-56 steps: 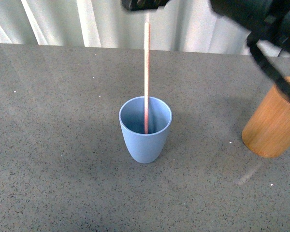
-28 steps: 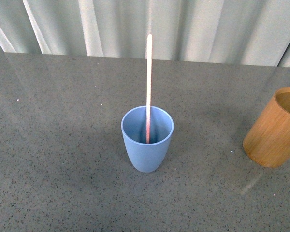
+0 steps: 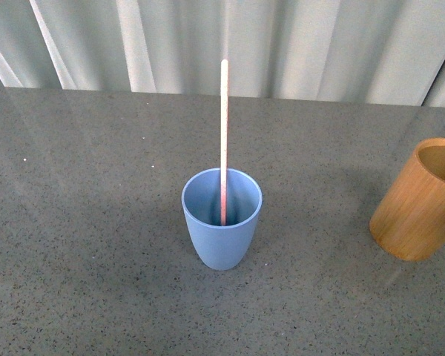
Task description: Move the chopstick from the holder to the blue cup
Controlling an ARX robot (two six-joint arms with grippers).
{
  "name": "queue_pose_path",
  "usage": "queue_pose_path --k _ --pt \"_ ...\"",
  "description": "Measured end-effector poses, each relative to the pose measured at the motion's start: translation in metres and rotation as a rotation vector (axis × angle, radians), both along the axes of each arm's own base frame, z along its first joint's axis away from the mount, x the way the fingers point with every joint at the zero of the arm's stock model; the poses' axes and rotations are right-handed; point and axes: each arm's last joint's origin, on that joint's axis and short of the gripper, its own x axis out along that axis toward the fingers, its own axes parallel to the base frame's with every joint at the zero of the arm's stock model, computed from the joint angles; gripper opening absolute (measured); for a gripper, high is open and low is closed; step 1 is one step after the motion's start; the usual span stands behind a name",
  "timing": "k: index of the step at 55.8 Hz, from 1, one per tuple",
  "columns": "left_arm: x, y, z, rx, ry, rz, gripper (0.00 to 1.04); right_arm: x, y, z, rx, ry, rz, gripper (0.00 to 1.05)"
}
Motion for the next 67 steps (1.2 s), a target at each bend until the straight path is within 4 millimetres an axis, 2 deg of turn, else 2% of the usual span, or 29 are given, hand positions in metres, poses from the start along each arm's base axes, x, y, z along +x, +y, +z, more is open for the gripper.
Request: queue_pose_path --k 19,67 --pt "0.000 0.000 0.000 0.000 0.000 0.000 0.98 -0.016 0.000 -0.009 0.000 -0.019 0.007 0.01" --pt "0.000 0.000 0.000 0.000 0.000 0.000 0.98 -0.041 0.000 -0.006 0.000 -0.032 0.007 0.01"
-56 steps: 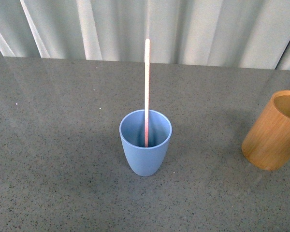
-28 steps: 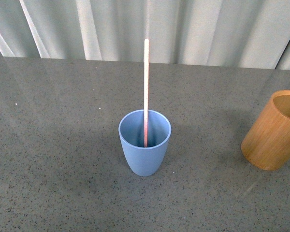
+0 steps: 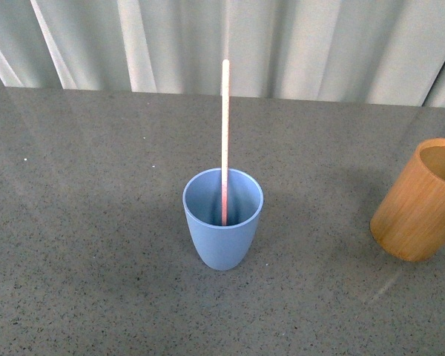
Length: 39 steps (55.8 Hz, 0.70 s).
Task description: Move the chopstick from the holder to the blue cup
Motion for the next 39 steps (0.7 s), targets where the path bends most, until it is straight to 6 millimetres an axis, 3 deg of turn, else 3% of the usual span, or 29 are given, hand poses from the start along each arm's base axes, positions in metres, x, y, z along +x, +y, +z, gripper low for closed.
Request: queue_pose_path --k 15,31,39 --pt "0.000 0.000 0.000 0.000 0.000 0.001 0.98 -0.012 0.000 -0.003 0.000 0.010 0.000 0.01" --pt "0.000 0.000 0.000 0.000 -0.002 0.000 0.98 -0.013 0.000 -0.003 0.000 0.006 0.000 0.01" --pt "0.000 0.000 0.000 0.000 -0.001 0.000 0.98 -0.013 0.000 -0.003 0.000 0.006 -0.001 0.20"
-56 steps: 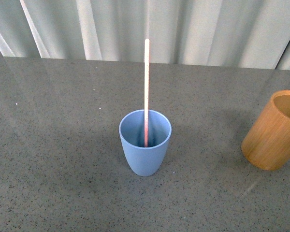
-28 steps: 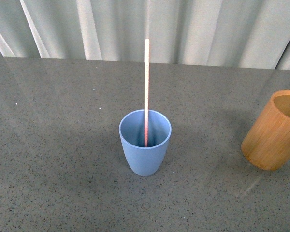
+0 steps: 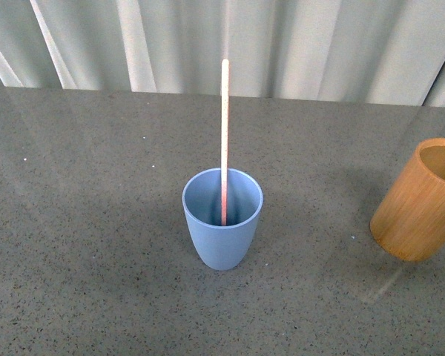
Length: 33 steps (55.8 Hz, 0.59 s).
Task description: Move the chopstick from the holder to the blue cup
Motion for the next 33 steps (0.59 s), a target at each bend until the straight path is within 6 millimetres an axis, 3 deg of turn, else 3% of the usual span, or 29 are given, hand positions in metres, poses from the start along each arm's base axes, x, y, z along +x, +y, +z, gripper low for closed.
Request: queue_pose_path --k 26,33 --pt "0.0000 0.0000 0.0000 0.000 0.000 0.000 0.98 0.0000 0.0000 0.0000 0.000 0.000 0.000 0.96" --pt "0.0000 0.0000 0.0000 0.000 0.000 0.000 0.98 0.0000 0.0000 0.0000 0.001 0.000 0.000 0.94"
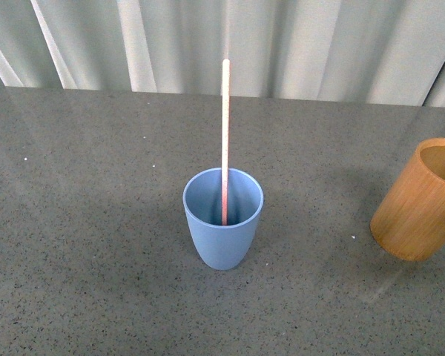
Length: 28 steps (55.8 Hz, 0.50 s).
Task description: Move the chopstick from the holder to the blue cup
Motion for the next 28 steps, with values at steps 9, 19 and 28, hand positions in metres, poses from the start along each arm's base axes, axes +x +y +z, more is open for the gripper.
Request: queue_pose_path --k 9,19,28 --pt "0.0000 0.0000 0.0000 0.000 0.000 0.000 0.98 0.0000 0.0000 0.0000 0.000 0.000 0.000 0.95" --pt "0.0000 0.0000 0.0000 0.000 0.000 0.000 0.98 0.0000 0.0000 0.0000 0.000 0.000 0.000 0.95" --pt "0.0000 0.0000 0.0000 0.000 0.000 0.000 0.98 0.0000 0.0000 0.0000 0.000 0.000 0.000 0.95"
